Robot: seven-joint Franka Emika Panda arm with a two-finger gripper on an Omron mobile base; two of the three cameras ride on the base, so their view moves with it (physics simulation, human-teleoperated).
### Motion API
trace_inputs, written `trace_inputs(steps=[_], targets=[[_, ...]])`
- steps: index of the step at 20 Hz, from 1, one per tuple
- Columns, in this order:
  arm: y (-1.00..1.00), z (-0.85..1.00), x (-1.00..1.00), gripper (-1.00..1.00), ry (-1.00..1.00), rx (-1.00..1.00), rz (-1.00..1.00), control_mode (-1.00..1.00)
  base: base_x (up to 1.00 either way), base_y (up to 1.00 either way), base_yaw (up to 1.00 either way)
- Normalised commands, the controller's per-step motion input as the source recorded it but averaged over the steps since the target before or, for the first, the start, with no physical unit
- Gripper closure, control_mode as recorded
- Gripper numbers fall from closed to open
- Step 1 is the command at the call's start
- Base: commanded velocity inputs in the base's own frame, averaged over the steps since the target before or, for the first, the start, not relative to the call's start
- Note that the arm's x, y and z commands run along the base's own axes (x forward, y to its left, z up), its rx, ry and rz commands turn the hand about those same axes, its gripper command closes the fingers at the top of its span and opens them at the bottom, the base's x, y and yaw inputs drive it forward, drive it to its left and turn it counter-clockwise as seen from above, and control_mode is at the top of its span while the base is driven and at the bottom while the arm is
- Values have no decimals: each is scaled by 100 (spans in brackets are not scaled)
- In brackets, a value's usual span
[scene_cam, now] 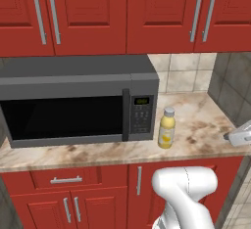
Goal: There is a wine glass and glass cup on the dining counter. Place the wine bottle next to the wine glass and the juice bottle next to the glass cup.
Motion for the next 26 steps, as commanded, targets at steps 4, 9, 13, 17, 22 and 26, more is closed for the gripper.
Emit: trace_inputs(steps=[4, 9, 13, 17, 22, 26], targets=[[0, 0, -26, -100, -26, 0, 4, -100, 0, 0, 0], [2, -5, 16, -100, -30, 0, 0, -100, 0, 0, 0], [8, -18, 28, -100, -18, 0, 0, -100, 0, 0, 0], [18, -26, 38, -100, -9, 0, 0, -100, 0, 0, 0], [24, -28, 19, -100, -10, 0, 0, -100, 0, 0, 0], [26, -22, 2, -100, -12, 0, 0, -100, 0, 0, 0]])
